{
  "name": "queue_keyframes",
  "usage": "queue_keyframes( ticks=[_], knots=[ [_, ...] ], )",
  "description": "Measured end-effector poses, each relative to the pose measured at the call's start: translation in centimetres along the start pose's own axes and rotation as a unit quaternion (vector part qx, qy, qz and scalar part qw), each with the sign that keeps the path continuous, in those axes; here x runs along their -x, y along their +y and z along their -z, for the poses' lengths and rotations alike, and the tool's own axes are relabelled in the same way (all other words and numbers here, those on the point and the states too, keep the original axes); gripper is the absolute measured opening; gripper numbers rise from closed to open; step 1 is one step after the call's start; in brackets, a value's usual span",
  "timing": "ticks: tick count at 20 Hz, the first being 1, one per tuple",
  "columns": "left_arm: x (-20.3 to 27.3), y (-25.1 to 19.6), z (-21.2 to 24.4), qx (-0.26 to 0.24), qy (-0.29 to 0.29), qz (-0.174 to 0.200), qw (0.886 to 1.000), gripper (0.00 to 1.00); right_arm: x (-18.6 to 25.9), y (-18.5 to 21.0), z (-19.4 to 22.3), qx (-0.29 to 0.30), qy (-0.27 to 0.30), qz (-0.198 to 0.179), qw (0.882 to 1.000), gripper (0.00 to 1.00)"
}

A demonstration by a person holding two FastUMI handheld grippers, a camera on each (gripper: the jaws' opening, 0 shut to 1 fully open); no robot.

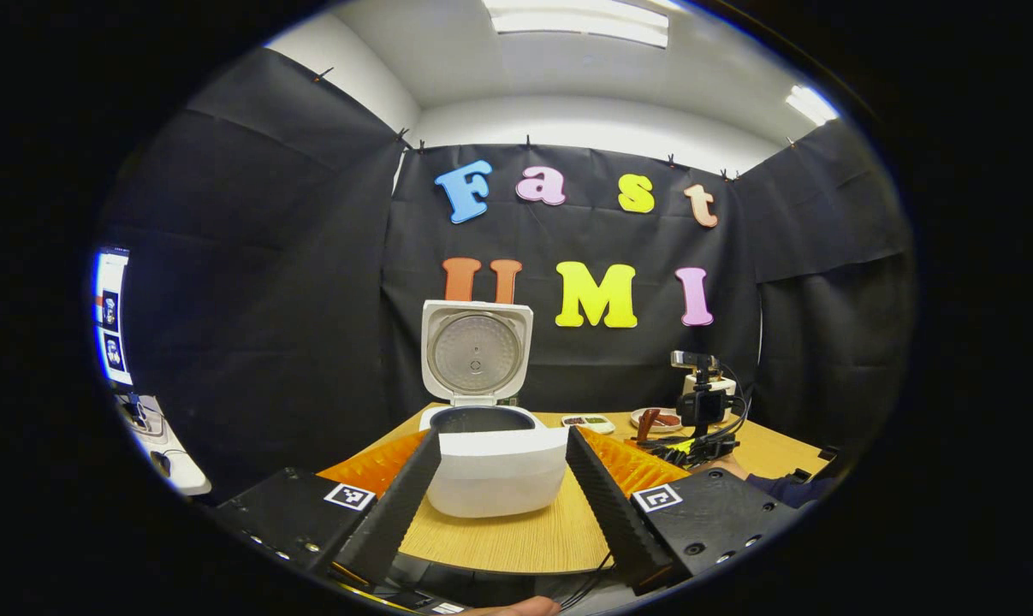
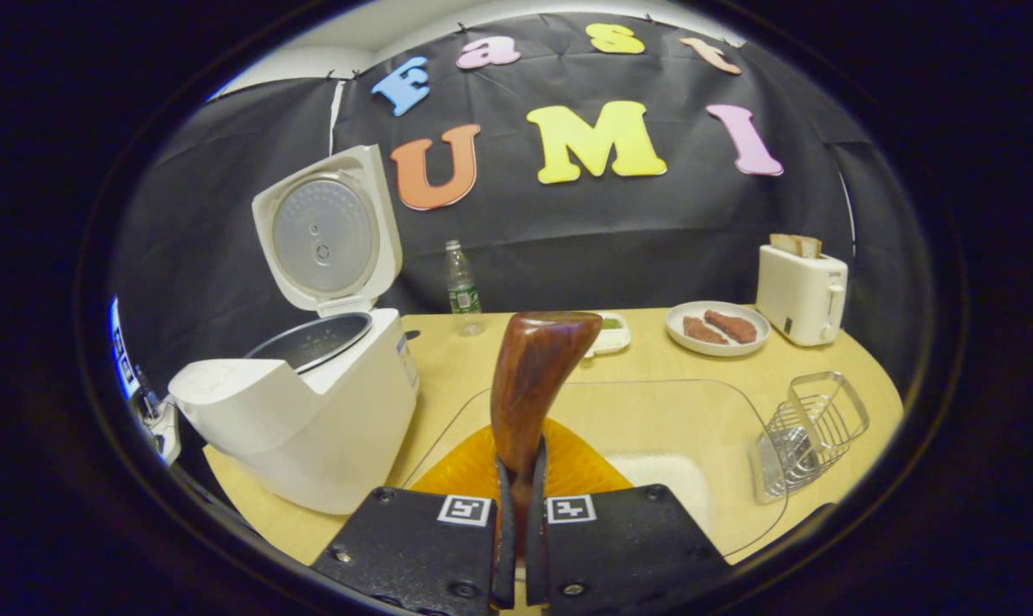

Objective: Close the left gripper, press the button to open the rice cooker; take a wooden spoon from the chopstick holder with the right hand, scoop a spoonful of rice and pour it into the rice cooker, then put the wooden spoon back into the chopstick holder.

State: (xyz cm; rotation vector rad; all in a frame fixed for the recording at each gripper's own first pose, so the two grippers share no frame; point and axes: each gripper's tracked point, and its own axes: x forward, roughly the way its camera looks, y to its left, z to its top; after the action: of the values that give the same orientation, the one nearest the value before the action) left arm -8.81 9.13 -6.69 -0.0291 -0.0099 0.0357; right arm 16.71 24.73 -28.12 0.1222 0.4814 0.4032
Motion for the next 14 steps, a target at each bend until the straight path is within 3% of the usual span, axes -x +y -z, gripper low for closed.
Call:
queue_keyframes(
  ticks=[5,9,14],
  knots=[
    [-0.4,-0.3,-0.2,-0.014,0.0,0.0,1.0,0.94,-0.2,-1.4,0.3,-0.116,0.034,-0.036,0.992,0.1],
    [-0.7,-0.5,0.0,-0.022,0.004,0.0,1.0,0.94,-0.2,-2.1,-0.1,-0.163,0.038,-0.04,0.985,0.1],
    [-1.2,-0.2,0.1,-0.029,0.006,-0.006,1.0,0.94,0.9,-4.1,-2.5,-0.201,-0.001,-0.035,0.979,0.1]
  ],
)
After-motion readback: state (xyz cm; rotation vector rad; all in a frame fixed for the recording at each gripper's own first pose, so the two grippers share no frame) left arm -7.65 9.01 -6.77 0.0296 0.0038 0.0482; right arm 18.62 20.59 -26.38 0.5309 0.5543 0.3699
